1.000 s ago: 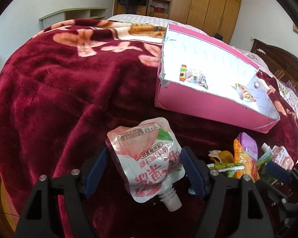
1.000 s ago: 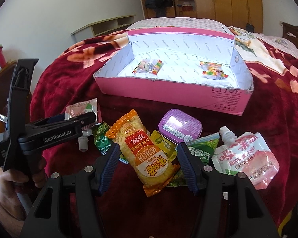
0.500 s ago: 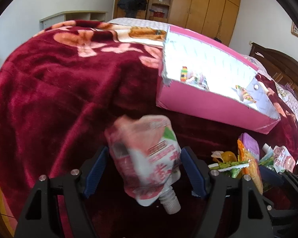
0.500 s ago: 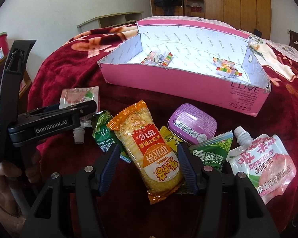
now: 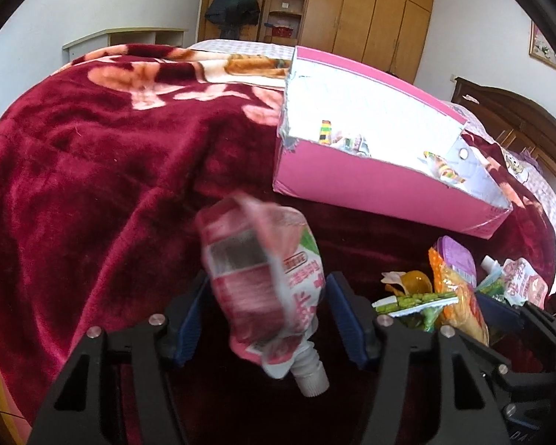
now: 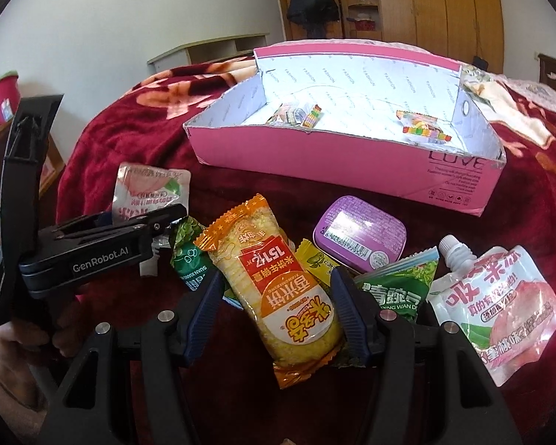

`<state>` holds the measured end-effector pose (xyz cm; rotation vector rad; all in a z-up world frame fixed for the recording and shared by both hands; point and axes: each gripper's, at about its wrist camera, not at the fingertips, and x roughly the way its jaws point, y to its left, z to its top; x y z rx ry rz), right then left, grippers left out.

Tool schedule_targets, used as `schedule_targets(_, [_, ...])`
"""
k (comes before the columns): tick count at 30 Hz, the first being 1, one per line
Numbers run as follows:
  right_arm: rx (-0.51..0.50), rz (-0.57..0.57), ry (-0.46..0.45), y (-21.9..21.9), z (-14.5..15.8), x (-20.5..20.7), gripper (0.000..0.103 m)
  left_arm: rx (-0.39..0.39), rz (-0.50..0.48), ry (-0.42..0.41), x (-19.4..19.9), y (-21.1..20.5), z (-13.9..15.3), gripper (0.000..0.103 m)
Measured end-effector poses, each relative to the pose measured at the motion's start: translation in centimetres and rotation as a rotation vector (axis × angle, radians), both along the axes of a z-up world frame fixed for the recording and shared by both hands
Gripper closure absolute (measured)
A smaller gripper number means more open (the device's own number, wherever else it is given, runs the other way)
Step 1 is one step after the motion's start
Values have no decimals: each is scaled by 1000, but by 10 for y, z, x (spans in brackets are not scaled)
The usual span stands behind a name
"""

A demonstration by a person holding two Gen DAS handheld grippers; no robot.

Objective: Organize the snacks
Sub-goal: 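Grasp the pink-white spout pouch with the left tool while the right tool grasps the yellow bread packet, then carry the spout pouch and bread packet into the pink box with both tools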

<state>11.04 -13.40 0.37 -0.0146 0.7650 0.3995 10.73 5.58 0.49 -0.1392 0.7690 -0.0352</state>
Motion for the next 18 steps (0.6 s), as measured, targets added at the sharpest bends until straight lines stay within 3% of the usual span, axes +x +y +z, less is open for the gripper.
schedule_targets(6, [8, 5, -3, 1, -2, 1, 49, -7, 4, -2, 1, 1, -1, 39])
schedule_targets(8, [22, 7, 1, -1, -1, 1, 52, -17, -12, -11, -1, 0, 1, 52])
schedule_targets(18, [92, 15, 2, -6, 4, -10, 56, 17, -43, -43, -11, -5, 11, 55])
